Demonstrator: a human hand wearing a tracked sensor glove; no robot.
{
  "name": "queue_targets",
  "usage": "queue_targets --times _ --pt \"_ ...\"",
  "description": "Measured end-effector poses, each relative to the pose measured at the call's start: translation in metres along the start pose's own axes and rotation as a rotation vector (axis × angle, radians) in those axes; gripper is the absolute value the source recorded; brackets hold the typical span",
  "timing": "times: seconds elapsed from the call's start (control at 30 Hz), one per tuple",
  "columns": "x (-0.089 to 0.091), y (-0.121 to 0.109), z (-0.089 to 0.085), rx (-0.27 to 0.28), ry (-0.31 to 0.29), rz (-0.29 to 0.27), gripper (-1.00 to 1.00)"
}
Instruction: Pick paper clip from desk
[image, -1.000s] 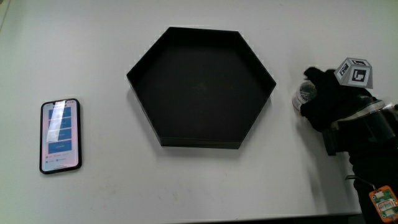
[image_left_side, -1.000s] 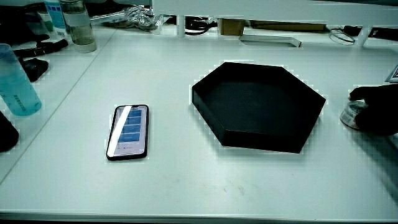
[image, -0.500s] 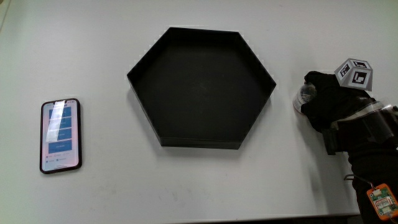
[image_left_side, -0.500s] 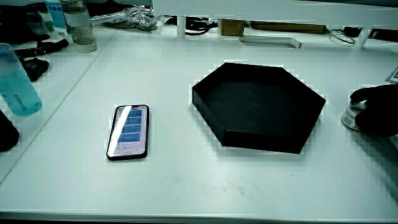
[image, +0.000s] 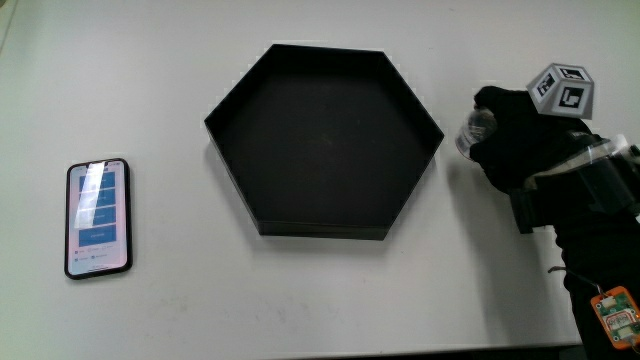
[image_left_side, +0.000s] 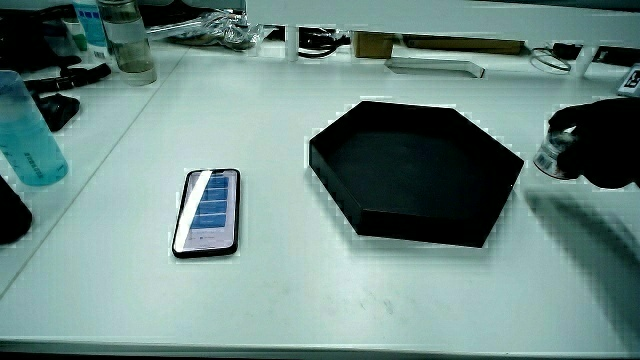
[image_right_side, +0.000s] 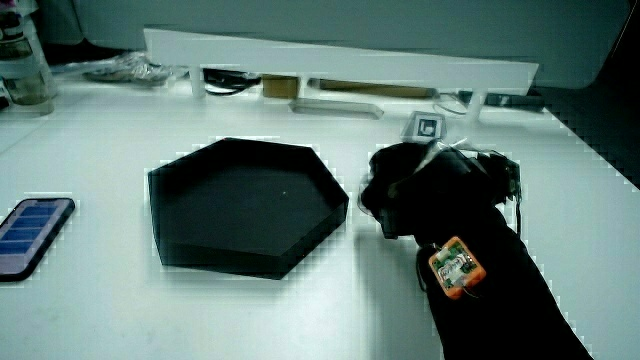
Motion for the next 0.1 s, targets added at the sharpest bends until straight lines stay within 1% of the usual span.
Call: queue_targets --times 0.03,0.07,0.1 --pt "-0.003 0.002 0.001 0.003 -0.015 -0.011 1.00" --pt "-0.011 -0.002 0.004 -0.004 0.009 0.045 1.00" --pt "-0.017 -0.003 0.007 0.013 0.009 0.066 1.00"
